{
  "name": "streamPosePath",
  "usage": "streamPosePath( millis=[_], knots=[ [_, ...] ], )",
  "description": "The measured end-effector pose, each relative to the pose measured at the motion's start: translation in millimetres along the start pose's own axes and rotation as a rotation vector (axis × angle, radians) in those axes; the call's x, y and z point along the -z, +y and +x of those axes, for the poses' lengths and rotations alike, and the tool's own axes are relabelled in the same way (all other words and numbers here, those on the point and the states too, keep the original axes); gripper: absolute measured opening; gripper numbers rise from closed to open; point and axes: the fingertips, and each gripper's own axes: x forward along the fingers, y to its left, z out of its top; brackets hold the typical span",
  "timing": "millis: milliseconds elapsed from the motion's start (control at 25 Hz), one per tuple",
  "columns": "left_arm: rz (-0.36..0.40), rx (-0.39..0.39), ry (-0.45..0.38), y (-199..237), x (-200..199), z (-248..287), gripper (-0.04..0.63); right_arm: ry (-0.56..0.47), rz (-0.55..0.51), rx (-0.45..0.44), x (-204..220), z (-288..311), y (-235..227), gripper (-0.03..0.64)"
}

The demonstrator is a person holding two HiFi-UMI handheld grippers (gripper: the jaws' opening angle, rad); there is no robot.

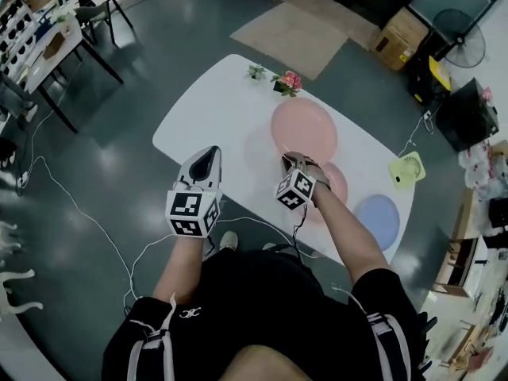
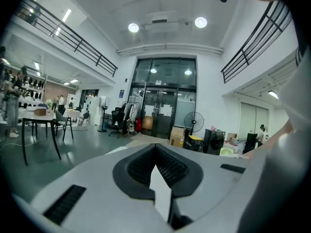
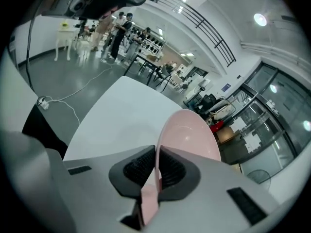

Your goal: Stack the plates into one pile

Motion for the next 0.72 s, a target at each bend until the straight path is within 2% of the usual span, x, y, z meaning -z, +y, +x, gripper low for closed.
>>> streamPosePath(
  millis=[360,720],
  knots=[
    [0.023,0.180,0.041,-57,7,42,0.011,0.115,0.142,0.066,73,-42,23,0.040],
    [0.043,0.289,0.087,-99,22,61,0.011,0.221,0.250,0.003,125,-46,78,0.040]
  ],
)
